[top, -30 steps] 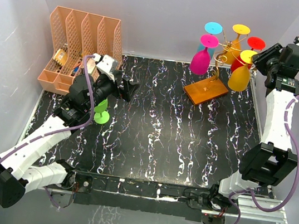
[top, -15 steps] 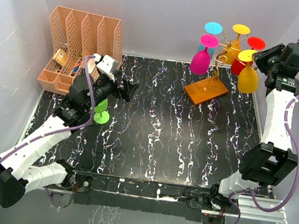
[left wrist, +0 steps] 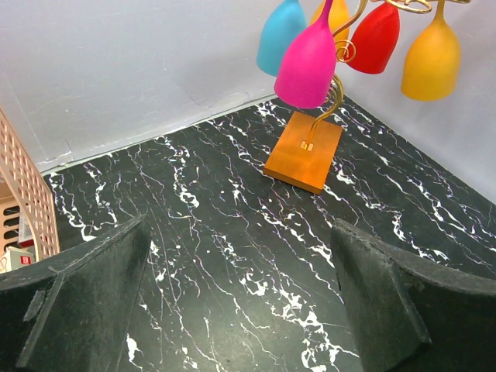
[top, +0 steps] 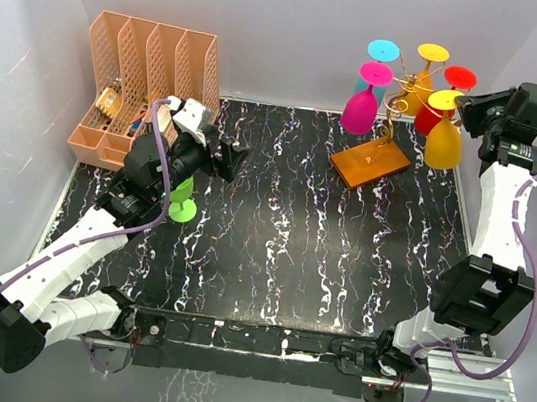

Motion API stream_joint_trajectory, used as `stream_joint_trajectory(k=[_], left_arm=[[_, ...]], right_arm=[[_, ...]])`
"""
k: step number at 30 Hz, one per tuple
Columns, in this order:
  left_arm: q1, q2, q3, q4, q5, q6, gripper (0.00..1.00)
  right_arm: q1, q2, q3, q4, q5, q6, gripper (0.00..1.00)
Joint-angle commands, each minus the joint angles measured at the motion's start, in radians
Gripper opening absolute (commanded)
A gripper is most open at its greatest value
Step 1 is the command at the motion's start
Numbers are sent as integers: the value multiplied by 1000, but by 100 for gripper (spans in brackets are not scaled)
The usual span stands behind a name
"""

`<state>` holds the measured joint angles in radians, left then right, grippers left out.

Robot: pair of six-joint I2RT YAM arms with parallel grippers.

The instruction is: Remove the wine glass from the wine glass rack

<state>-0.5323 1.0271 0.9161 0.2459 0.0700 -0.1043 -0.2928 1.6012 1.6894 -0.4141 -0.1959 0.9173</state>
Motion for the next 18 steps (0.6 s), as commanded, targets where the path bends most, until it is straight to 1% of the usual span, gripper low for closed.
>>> stream_joint_trajectory(k=[1, 7, 12, 18], left_arm=[[-2, -2, 31, 11, -1, 11, 97], [-2, 4, 31, 10, -1, 7, 97], [-3, 1, 31, 12, 2, 6, 97], [-2, 11, 32, 12, 9, -1, 97]], right_arm=[[-36, -60, -44, 78, -46, 102, 7], [-66, -100, -105, 127, -125, 149, 7], [-73, -129, -157, 143, -159, 150, 7], [-74, -156, -200, 201, -258, 137, 7]])
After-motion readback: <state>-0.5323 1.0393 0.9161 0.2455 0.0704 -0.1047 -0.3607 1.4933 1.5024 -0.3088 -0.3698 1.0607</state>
